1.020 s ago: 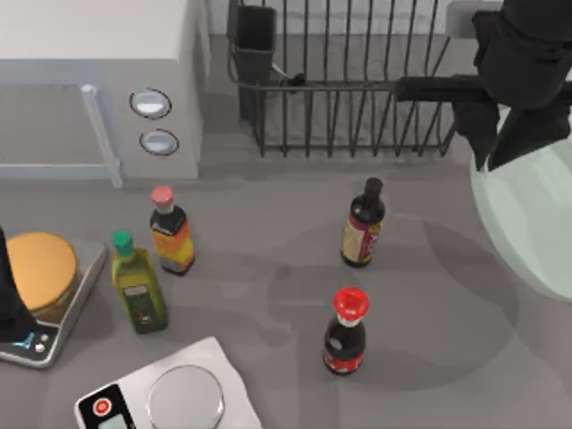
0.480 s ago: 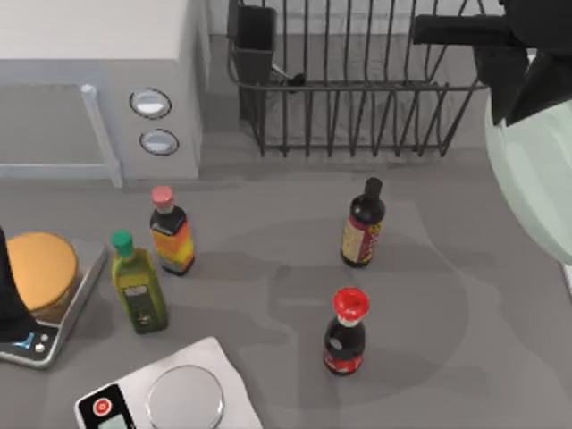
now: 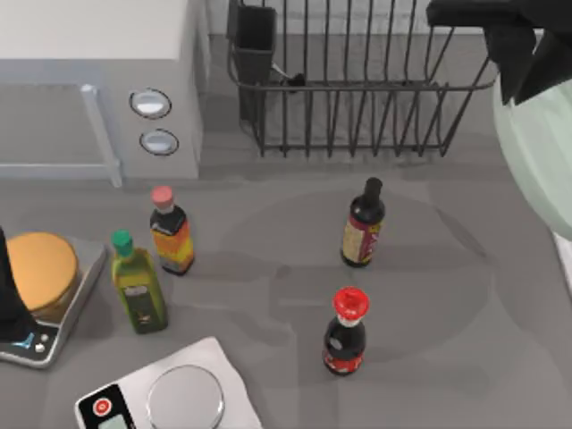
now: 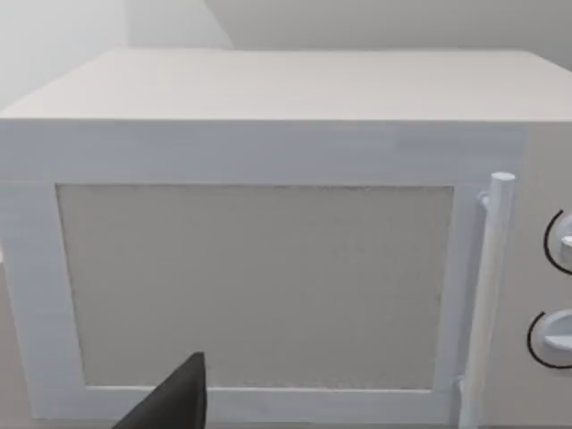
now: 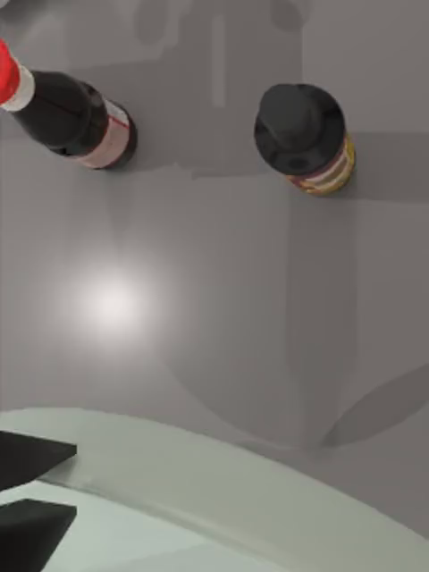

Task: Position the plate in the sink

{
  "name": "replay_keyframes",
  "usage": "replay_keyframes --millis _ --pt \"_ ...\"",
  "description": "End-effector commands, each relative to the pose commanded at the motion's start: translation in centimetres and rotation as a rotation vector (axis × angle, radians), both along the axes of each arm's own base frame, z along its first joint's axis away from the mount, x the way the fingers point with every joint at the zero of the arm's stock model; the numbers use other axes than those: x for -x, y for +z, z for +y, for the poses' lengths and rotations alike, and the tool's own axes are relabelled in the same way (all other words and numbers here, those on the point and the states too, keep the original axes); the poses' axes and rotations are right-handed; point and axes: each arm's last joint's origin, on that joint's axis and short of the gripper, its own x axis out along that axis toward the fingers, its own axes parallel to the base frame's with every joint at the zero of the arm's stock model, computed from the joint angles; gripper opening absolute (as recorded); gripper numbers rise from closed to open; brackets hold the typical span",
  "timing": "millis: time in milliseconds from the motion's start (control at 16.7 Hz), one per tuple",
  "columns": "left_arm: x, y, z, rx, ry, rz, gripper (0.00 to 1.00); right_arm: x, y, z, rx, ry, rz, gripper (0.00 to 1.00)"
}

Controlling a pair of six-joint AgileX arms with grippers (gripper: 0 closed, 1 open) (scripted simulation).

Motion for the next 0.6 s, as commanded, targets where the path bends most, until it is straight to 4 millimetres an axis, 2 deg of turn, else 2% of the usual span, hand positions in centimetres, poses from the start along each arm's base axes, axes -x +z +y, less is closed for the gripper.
replay_keyframes --millis 180,360,480,600 --pt "0.0 0.0 0.0 0.000 0.000 0.000 1.00 -5.7 -3.2 -3.3 0.017 0.003 0.026 0.00" --pt "0.0 0.0 0.0 0.000 0.000 0.000 1.00 -11.2 -8.6 -8.7 0.028 0.008 0.074 0.00" --pt "0.0 0.0 0.0 0.000 0.000 0.000 1.00 -13.4 -11.5 -12.7 0.028 0.011 0.088 0.00" --pt "0.0 0.0 0.0 0.000 0.000 0.000 1.00 -14.5 -13.4 -16.1 0.027 0.013 0.088 0.00"
